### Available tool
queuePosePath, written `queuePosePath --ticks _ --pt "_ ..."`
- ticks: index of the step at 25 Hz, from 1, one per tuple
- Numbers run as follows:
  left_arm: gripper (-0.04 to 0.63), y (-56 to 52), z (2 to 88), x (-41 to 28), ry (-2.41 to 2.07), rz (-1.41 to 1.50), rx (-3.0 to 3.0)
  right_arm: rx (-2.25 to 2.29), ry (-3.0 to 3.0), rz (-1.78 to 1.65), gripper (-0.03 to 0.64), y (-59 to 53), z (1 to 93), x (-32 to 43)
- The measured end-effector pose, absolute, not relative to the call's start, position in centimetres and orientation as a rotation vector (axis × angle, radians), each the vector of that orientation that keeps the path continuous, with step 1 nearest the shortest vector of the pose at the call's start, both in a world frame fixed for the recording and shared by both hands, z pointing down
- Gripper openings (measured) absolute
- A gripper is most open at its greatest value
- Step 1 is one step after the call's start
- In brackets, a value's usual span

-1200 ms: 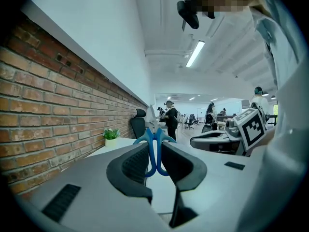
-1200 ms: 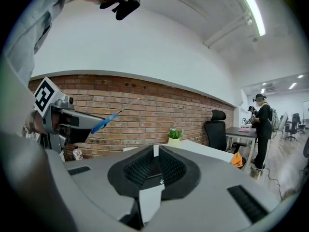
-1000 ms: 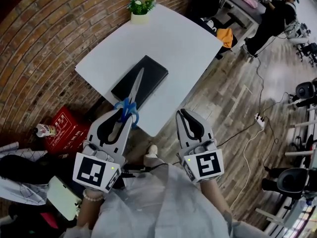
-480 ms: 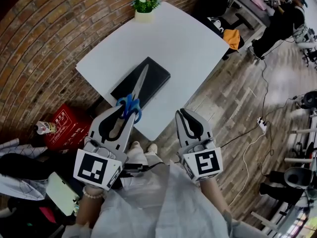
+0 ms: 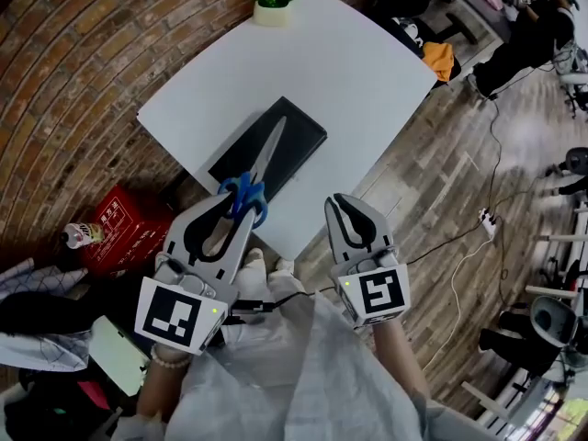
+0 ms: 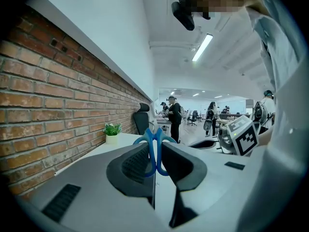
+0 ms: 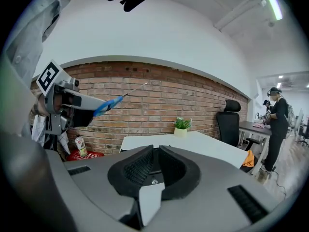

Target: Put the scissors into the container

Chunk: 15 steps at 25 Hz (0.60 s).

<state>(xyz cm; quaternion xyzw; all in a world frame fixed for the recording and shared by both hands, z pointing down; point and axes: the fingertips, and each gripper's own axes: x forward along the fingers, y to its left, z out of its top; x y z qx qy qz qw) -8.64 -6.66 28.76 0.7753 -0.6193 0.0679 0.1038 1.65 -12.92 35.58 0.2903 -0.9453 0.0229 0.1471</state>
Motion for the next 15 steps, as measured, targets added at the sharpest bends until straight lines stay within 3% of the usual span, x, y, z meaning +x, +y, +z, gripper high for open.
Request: queuePosePath --ticks 15 --pt "0.098 -7.1 29.9 -10.1 -1.873 0.22 2.221 0.69 -2.636 0.079 0.061 -14.7 42.6 -0.8"
